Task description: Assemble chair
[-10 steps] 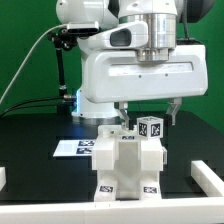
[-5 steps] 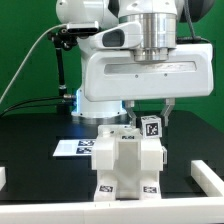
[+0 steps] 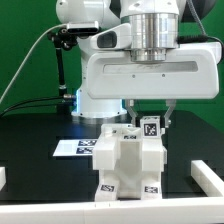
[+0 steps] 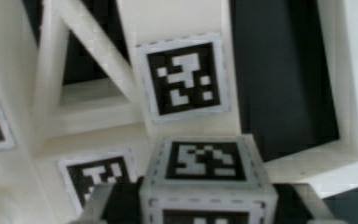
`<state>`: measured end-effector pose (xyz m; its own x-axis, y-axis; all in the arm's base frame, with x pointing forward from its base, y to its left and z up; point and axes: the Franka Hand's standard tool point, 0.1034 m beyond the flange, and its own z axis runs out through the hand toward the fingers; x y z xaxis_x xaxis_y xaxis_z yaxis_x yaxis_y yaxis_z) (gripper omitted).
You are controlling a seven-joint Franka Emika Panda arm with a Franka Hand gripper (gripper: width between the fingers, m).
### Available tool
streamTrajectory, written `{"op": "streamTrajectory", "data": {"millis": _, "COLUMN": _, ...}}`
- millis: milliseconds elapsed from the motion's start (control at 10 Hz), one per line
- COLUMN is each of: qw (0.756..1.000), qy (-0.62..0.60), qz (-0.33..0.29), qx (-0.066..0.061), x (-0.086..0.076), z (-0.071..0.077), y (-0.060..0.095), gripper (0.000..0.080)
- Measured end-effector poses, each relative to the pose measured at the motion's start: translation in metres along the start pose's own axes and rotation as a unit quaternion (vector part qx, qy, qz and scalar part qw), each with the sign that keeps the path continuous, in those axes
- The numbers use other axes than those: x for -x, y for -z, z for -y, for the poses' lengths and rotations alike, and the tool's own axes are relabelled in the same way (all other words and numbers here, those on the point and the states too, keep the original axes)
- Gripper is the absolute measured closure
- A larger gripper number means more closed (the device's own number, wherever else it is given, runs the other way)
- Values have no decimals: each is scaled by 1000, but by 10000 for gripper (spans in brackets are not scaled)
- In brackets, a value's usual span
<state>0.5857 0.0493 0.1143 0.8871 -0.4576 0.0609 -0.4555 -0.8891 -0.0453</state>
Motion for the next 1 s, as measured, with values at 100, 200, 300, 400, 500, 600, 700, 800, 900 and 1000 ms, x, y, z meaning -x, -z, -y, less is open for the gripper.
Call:
{"op": "streamTrajectory", "data": {"millis": 100, "qw": 998, "qy": -59, "qz": 0, "qx": 0, "x": 1, "z": 2, "y": 0, "gripper": 515}}
{"op": "streamTrajectory", "data": {"millis": 200, "qw": 995, "qy": -101, "qz": 0, "qx": 0, "x": 1, "z": 2, "y": 0, "gripper": 515}}
{"op": "streamTrajectory", "data": {"millis": 300, "qw": 992, "qy": -129, "qz": 1, "qx": -2, "x": 0, "z": 1, "y": 0, "gripper": 515}}
{"op": "streamTrajectory", "data": {"millis": 400, "qw": 989, "qy": -149, "qz": 2, "qx": -5, "x": -1, "z": 0, "y": 0, "gripper": 515}}
{"op": "streamTrajectory", "data": {"millis": 500, "qw": 990, "qy": -141, "qz": 3, "qx": -5, "x": -1, "z": 0, "y": 0, "gripper": 505}}
{"op": "streamTrajectory", "data": {"millis": 600, "qw": 991, "qy": -130, "qz": 3, "qx": -5, "x": -1, "z": 0, "y": 0, "gripper": 505}}
{"op": "streamTrajectory", "data": {"millis": 700, "qw": 993, "qy": -117, "qz": 3, "qx": -3, "x": 0, "z": 1, "y": 0, "gripper": 330}}
{"op": "streamTrajectory", "data": {"millis": 800, "qw": 998, "qy": -57, "qz": 7, "qx": 0, "x": 1, "z": 4, "y": 1, "gripper": 193}}
{"op": "streamTrajectory", "data": {"millis": 900, "qw": 998, "qy": 61, "qz": 7, "qx": 0, "x": 0, "z": 2, "y": 0, "gripper": 163}}
{"op": "streamTrajectory", "data": {"millis": 1000, "qw": 991, "qy": 137, "qz": 8, "qx": 2, "x": 0, "z": 0, "y": -2, "gripper": 163}}
